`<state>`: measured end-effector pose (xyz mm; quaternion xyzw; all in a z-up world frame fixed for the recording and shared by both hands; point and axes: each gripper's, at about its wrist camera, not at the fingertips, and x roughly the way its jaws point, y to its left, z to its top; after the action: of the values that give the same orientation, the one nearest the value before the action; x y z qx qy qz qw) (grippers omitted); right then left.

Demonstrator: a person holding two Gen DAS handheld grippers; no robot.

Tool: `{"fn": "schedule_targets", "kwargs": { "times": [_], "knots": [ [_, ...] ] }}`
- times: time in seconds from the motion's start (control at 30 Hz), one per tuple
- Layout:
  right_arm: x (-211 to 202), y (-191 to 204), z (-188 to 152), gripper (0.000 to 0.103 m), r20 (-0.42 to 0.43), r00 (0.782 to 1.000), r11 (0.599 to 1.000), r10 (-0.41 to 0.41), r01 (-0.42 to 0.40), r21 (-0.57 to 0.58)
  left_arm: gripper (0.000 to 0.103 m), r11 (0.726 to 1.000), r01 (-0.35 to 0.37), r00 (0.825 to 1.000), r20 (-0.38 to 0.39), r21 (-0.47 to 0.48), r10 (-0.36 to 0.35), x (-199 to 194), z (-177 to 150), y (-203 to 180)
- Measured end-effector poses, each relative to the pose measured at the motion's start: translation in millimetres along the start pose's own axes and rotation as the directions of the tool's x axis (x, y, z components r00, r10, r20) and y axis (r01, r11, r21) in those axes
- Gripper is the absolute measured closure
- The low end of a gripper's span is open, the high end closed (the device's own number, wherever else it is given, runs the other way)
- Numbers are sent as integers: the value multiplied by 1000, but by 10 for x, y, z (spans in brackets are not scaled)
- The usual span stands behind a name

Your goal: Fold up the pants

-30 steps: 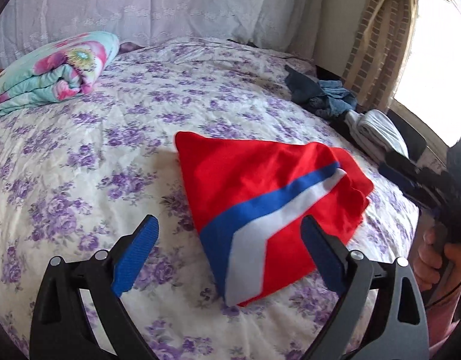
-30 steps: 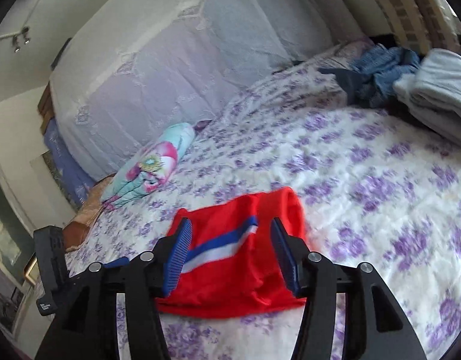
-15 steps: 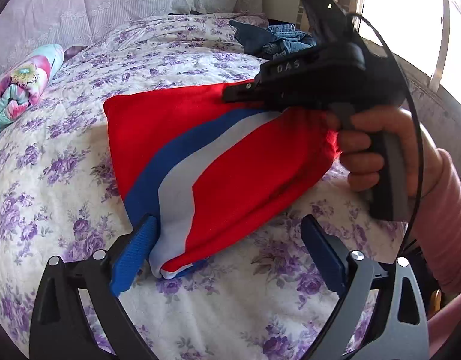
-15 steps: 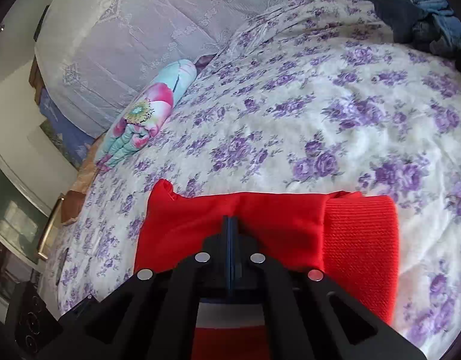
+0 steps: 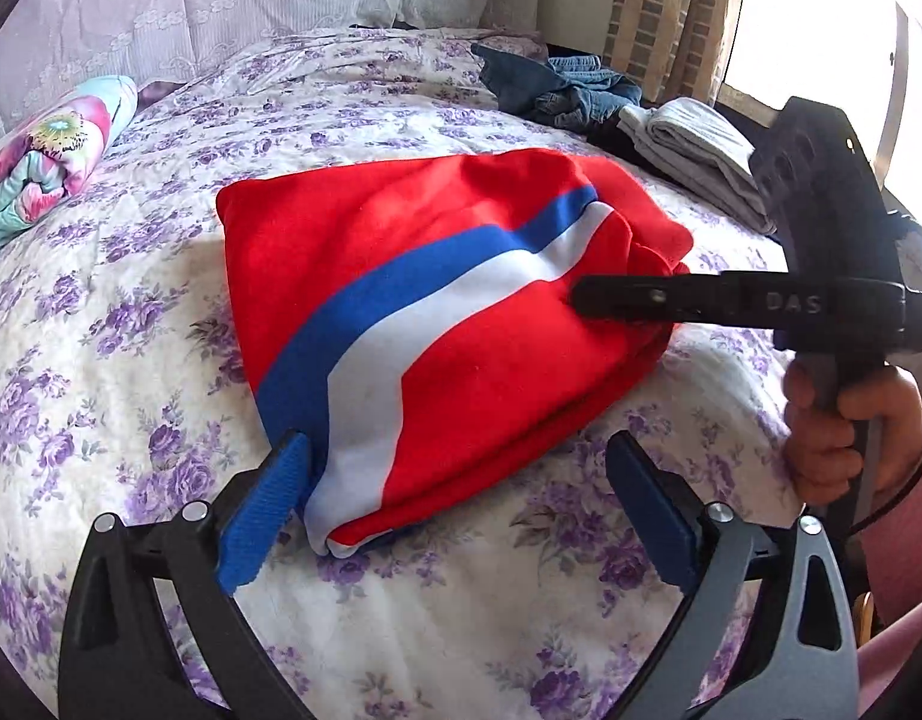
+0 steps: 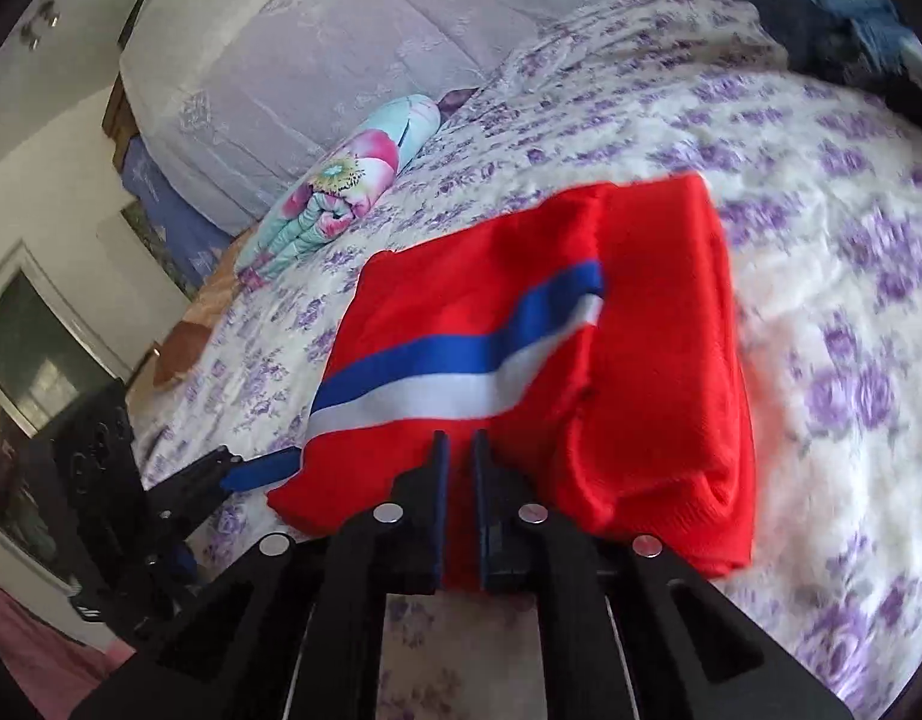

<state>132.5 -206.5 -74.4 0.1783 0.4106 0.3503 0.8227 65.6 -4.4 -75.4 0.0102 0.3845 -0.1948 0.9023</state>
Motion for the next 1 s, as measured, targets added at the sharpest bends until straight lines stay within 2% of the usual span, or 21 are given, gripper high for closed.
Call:
{"fn": "schedule_targets", "kwargs": {
  "times": [0.1,0.2,0.3,0.37,0.47,0.5,0.53,0.6,0.63,0.7,0.77,0.83,0.9,1.0],
  "knots": [
    [-241,-1,-79,93,52,998,1000,24,-24,7,7,1000,18,1000,-8,-10,-18,-56,65,29],
    [-354,39,-146,88,79,996,999,35,-33,-17,7,993,110,994,20,-38,-110,-218,273,141],
    [-387,-16,-212,85,95,994,998,57,-58,4,7,990,132,989,73,-50,-129,-284,629,287],
    [-373,-60,-243,87,97,994,998,59,-61,23,7,989,134,988,83,-70,-128,-173,858,390],
    [-355,-100,-305,86,93,993,997,67,-71,40,7,983,124,992,22,-138,-123,202,1140,594],
    [-351,-111,-330,81,87,995,998,51,-55,42,7,978,115,993,-7,-174,-118,344,1189,677],
    [-342,-114,-353,77,87,995,999,39,-42,35,7,969,102,992,-46,-224,-115,539,1209,790],
    [-340,-121,-391,77,89,996,999,33,-35,23,7,957,61,989,-114,-284,-97,817,1171,962],
    [-332,-125,-403,77,87,996,1000,16,-17,20,7,959,32,992,-112,-283,-66,872,1142,1003],
    [-331,-126,-416,77,89,996,1000,-1,1,1,7,969,-21,993,-115,-248,-8,813,1148,975],
    [-339,-128,-416,77,88,996,1000,0,1,-5,7,960,-39,997,-77,-278,18,649,1149,1010],
    [-387,-119,-412,73,89,996,1000,-1,2,-12,7,946,-13,1000,-27,-325,5,440,1133,1068],
    [-483,-119,-410,63,104,995,1000,-6,8,-19,7,934,34,999,29,-356,-26,168,1070,1085],
    [-629,-162,-353,57,127,992,1000,9,-9,-2,7,931,62,996,76,-360,-37,-110,902,1005]
  ]
}}
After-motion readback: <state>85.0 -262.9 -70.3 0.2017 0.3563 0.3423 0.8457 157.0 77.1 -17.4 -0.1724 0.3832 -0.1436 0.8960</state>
